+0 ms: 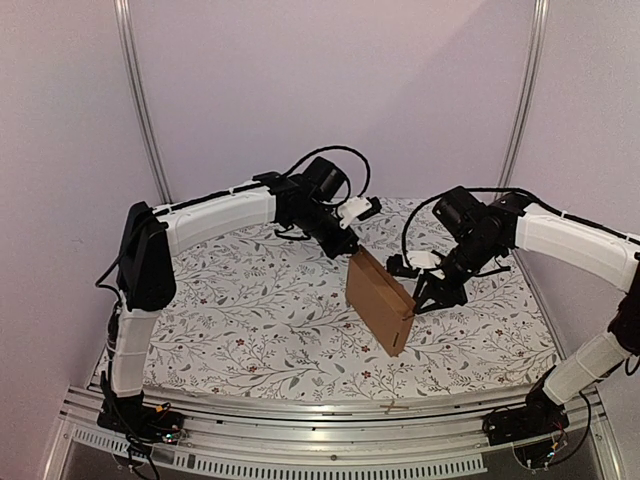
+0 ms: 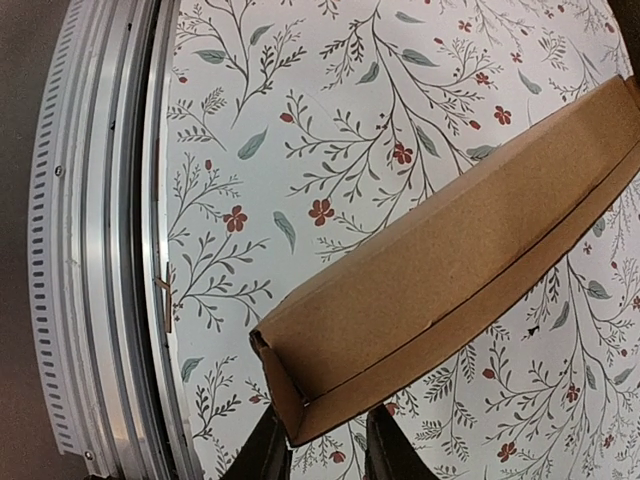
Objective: Fold the paper box
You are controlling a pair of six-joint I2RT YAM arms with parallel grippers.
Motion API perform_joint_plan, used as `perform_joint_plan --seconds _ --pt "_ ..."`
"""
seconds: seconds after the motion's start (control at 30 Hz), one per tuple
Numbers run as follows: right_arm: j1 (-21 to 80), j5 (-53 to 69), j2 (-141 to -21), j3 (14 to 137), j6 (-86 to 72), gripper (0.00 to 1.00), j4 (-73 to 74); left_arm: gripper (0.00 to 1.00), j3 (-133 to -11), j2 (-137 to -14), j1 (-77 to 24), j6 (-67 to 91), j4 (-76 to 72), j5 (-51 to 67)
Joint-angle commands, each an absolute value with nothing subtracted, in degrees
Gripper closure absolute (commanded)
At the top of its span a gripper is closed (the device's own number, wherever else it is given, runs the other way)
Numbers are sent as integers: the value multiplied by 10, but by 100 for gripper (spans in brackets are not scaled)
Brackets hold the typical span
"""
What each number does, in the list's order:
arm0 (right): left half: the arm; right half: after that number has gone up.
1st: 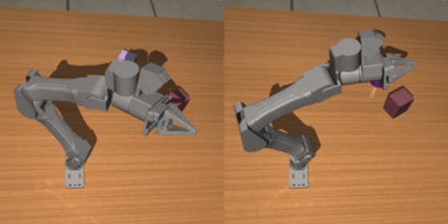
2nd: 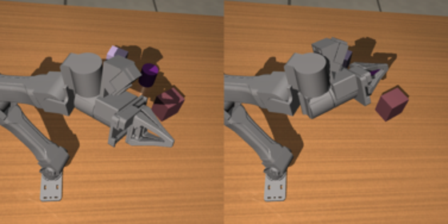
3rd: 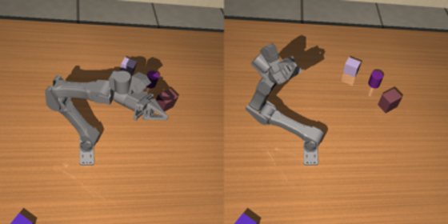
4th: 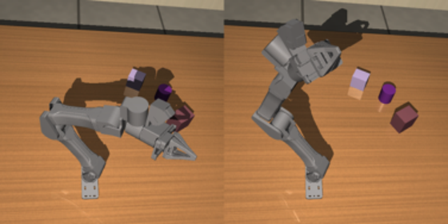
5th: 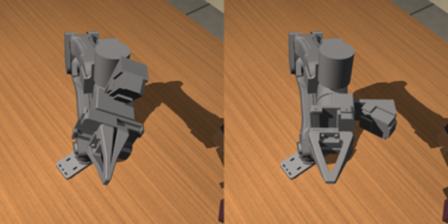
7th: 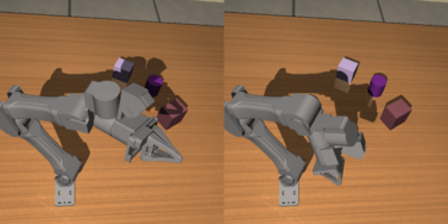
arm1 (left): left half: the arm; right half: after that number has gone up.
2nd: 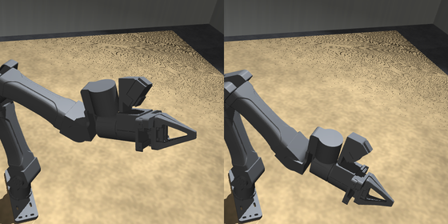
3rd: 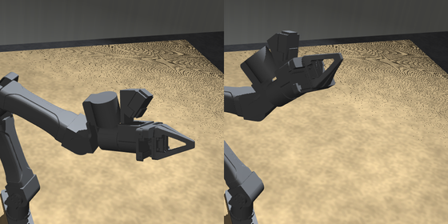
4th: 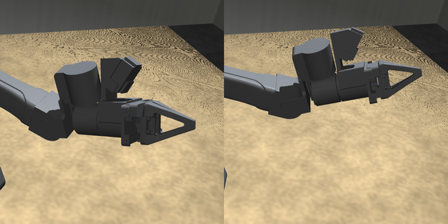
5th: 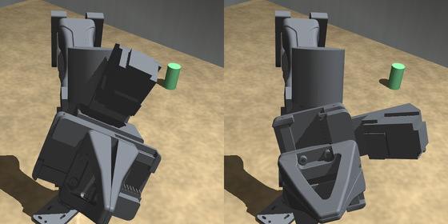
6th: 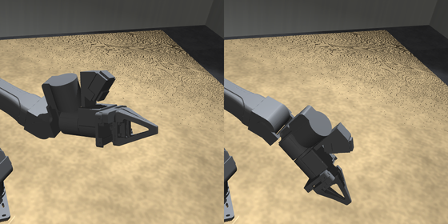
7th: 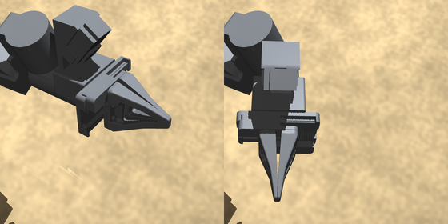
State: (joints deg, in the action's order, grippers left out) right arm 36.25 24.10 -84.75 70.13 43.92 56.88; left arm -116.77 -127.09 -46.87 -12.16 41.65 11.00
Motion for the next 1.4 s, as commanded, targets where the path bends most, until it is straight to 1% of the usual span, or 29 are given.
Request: perform_joint_plan --seconds 0.0,0.43,0.67,0.9,1.37 --pt "370 234 -854 717 431 75 562 100 -1141 -1276 -473 -119 455 103" --pt "389 198 -863 738 424 76 584 100 -1080 -1253 -473 -111 408 106" --pt "396 172 -867 738 415 77 586 100 -1025 -1226 -473 -100 345 106" --pt "396 169 -866 738 413 78 593 100 -975 -1209 -471 -111 288 93" --pt "397 178 -863 741 431 78 609 100 -915 -1209 -469 -103 232 97"
